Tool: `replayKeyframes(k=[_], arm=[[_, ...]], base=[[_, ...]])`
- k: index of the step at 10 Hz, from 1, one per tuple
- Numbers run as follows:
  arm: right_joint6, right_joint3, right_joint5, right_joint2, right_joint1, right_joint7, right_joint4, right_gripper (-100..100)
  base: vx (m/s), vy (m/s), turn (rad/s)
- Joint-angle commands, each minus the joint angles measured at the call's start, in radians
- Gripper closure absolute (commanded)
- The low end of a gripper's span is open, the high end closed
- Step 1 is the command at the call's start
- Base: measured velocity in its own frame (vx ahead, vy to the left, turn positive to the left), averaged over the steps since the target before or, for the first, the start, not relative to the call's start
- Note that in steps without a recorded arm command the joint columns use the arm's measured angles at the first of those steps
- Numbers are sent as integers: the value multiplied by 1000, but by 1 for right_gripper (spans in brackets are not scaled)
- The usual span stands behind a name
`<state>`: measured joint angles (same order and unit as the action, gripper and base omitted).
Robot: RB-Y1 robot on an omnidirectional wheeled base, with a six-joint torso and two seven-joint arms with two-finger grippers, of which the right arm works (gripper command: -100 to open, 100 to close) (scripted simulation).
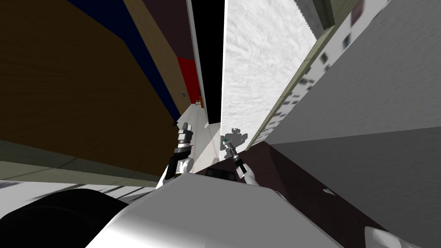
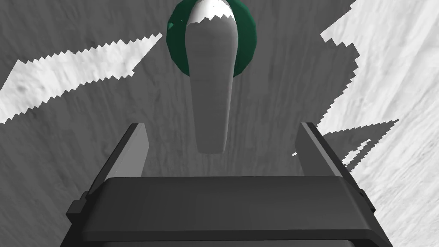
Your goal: Push the door open
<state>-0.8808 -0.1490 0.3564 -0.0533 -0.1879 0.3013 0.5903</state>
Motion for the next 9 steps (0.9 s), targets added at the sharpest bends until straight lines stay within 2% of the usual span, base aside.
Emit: replayKeyframes(k=[1,3,4,5,9], arm=[[-5,3,-3,6,2,-9,-5,-100],[-9,7,-8,19,6,-18,-10,-100],[-7,6,-6,15,5,-14,-6,-100],[-7,6,-6,15,5,-14,-6,100],[-7,6,-6,15,5,-14,-6,100]], base=[[216,78,37],[179,75,32],[71,35,2],[-8,-5,-4],[-8,-5,7]])
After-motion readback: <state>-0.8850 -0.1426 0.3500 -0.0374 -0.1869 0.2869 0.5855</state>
